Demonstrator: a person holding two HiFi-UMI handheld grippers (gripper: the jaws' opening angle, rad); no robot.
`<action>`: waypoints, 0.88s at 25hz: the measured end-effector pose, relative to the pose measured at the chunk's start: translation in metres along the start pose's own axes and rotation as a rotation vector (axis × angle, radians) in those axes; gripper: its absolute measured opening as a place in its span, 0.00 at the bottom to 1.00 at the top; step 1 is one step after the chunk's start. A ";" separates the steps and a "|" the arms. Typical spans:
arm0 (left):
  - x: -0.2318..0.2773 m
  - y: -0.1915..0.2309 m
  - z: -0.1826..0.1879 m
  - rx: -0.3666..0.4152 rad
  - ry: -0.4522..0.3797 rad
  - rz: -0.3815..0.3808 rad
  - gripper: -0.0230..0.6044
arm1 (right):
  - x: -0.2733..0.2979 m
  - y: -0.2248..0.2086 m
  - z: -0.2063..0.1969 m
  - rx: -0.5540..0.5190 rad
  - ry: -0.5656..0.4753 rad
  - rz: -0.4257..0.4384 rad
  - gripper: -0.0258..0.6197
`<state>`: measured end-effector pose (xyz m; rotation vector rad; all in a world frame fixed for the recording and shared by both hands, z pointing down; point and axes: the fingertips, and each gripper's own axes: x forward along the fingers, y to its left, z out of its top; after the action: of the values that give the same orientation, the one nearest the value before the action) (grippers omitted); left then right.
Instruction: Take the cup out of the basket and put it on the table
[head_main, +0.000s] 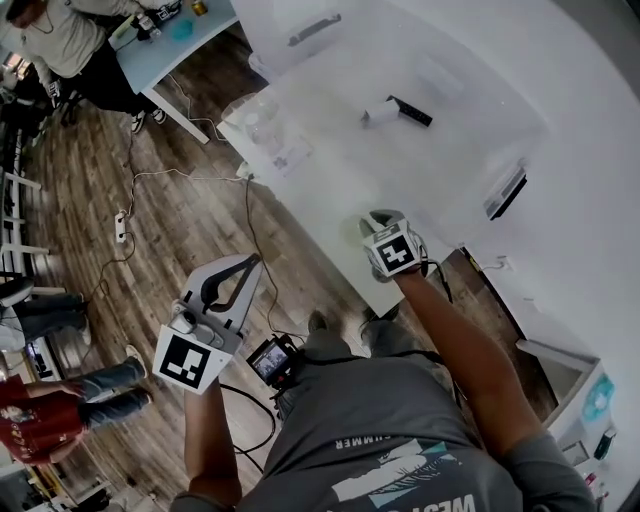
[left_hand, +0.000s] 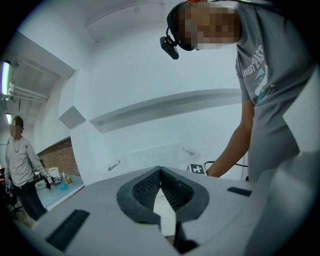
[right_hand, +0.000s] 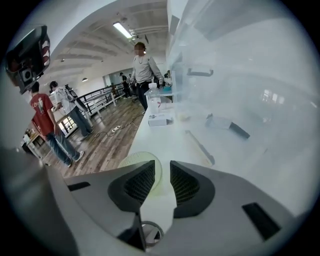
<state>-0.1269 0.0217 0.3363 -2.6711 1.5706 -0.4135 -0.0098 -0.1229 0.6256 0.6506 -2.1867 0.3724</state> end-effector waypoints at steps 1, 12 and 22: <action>-0.003 0.001 0.002 0.005 -0.007 -0.009 0.05 | -0.005 0.001 0.002 0.015 -0.015 -0.010 0.18; -0.060 0.008 0.002 0.155 -0.048 -0.194 0.05 | -0.239 0.144 0.109 -0.154 -0.613 0.080 0.06; -0.093 -0.021 -0.002 0.225 -0.084 -0.343 0.05 | -0.330 0.232 0.122 -0.256 -0.701 -0.039 0.06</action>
<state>-0.1521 0.1127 0.3213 -2.7355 0.9770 -0.4464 -0.0379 0.1199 0.2824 0.7512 -2.8076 -0.1956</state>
